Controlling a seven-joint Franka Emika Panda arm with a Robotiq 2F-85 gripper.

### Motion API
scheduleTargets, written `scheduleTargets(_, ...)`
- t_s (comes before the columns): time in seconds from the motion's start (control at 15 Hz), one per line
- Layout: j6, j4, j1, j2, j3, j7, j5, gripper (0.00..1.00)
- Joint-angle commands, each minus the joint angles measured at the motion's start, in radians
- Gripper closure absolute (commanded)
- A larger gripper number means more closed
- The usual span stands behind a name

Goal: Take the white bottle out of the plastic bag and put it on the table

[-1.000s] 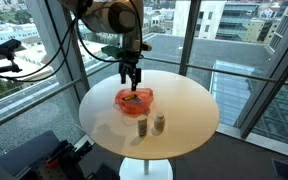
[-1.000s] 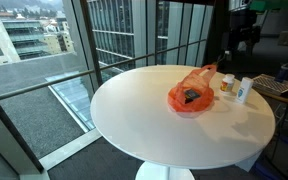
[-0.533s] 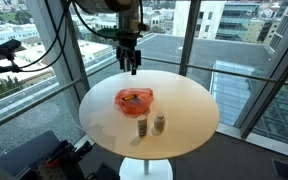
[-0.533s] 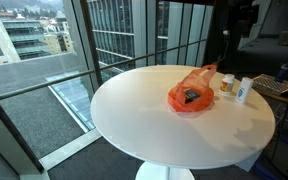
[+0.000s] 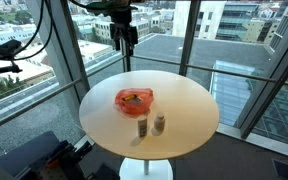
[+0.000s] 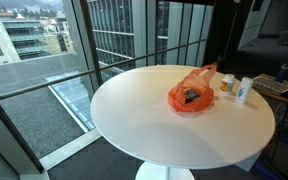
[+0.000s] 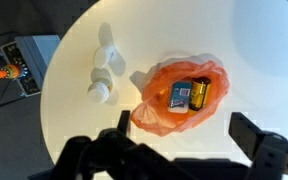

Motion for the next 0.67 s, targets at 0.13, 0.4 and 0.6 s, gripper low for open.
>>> scheduleTargets(0.13,-0.064,0.024,-0.015,-0.071,-0.003,-0.055,0.075,0.00)
scheduleTargets(0.4,-0.063,0.006,-0.017,-0.068,0.008,-0.025,0.055,0.00)
scheduleTargets(0.6,-0.066,0.006,-0.017,-0.062,0.008,-0.025,0.055,0.00)
